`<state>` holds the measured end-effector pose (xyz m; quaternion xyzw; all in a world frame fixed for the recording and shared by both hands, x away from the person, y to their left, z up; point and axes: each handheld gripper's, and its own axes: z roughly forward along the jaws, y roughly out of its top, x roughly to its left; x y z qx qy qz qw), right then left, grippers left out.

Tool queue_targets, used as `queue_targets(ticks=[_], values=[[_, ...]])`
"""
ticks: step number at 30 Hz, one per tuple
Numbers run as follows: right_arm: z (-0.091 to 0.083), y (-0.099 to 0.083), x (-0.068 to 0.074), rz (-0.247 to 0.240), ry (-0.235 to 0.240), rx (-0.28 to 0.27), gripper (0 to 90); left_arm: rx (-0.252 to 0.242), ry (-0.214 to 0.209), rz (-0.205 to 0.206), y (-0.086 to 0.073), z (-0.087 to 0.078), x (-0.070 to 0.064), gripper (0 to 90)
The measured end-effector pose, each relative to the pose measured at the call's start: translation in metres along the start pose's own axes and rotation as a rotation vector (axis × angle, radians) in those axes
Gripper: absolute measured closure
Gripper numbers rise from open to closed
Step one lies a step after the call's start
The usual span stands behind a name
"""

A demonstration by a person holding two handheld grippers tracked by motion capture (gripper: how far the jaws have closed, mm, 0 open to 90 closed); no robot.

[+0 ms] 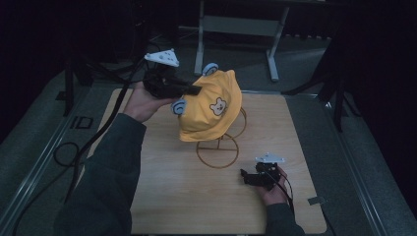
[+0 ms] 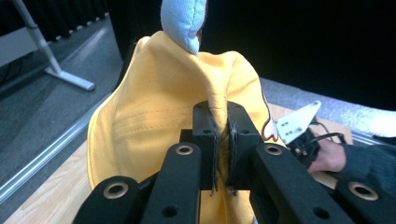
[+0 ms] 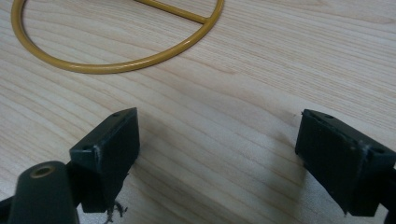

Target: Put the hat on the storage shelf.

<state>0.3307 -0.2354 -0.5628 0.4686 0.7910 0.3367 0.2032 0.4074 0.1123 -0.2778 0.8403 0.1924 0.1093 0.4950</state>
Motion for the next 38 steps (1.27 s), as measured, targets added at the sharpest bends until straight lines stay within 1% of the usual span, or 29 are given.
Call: queue_targets(ticks=[3,6,8,10,11,13,14,16,18,21,24,25,26,27,28,30,32,33,34,35,38], values=[[0.0,0.0,0.0,0.0,-0.001,0.0,13.5,0.009,0.011,-0.024,0.002,0.014,0.0,84.4],[0.0,0.0,0.0,0.0,0.0,-0.001,13.5,0.028,0.022,-0.039,0.004,0.029,0.0,83.7],[0.0,0.0,0.0,0.001,0.0,-0.001,13.5,0.041,0.04,-0.031,0.005,0.039,-0.002,82.9],[0.0,0.0,0.0,0.0,0.0,-0.001,13.5,0.065,0.055,-0.009,0.005,0.048,-0.004,82.2],[0.0,0.0,0.0,0.0,0.0,-0.001,13.5,0.072,0.058,-0.003,0.005,0.052,-0.006,82.0],[0.0,0.0,0.0,0.0,0.0,-0.001,13.5,0.077,0.053,-0.003,0.007,0.059,-0.008,81.6],[0.0,0.0,0.0,-0.001,-0.001,-0.001,13.5,0.089,0.052,0.005,0.008,0.062,-0.009,81.1],[0.0,0.0,0.0,0.0,-0.001,-0.001,13.5,0.102,0.054,0.006,0.011,0.068,-0.013,80.1],[0.0,0.0,0.0,0.0,-0.001,-0.001,13.5,0.122,0.064,0.019,0.013,0.074,-0.015,79.0],[0.0,0.0,0.0,-0.001,-0.001,-0.001,13.5,0.14,0.08,0.008,0.016,0.08,-0.016,78.3],[0.0,0.0,0.0,0.0,0.0,-0.001,13.5,0.153,0.083,-0.027,0.015,0.084,-0.013,77.6],[0.0,0.0,0.0,0.0,0.0,-0.001,13.5,0.156,0.088,-0.035,0.015,0.085,-0.011,76.7],[0.0,0.0,0.0,-0.001,0.0,-0.001,13.5,0.154,0.089,-0.05,0.015,0.084,-0.011,73.9],[0.0,0.0,0.0,0.0,0.0,-0.001,13.5,0.152,0.094,-0.066,0.015,0.084,-0.01,67.5],[0.0,0.0,0.0,-0.001,0.0,-0.001,13.5,0.15,0.094,-0.081,0.015,0.082,-0.009,59.0],[0.0,0.0,0.0,0.0,0.0,-0.001,13.5,0.127,0.093,-0.103,0.014,0.076,-0.008,45.1],[0.0,0.0,0.0,0.0,0.0,-0.001,13.5,0.085,0.071,-0.134,0.013,0.067,-0.005,39.0],[0.0,0.0,0.0,-0.002,0.0,-0.002,13.5,0.06,0.074,-0.143,0.013,0.062,-0.003,37.4],[0.0,0.0,0.0,-0.001,0.0,0.0,13.5,0.06,0.074,-0.143,0.013,0.062,-0.003,36.3],[0.0,0.0,0.0,-0.001,0.0,-0.001,13.5,0.032,0.082,-0.162,0.011,0.052,0.002,36.2],[0.0,0.0,0.0,-0.001,0.0,-0.001,13.5,0.004,0.098,-0.187,0.006,0.038,0.008,37.6]])
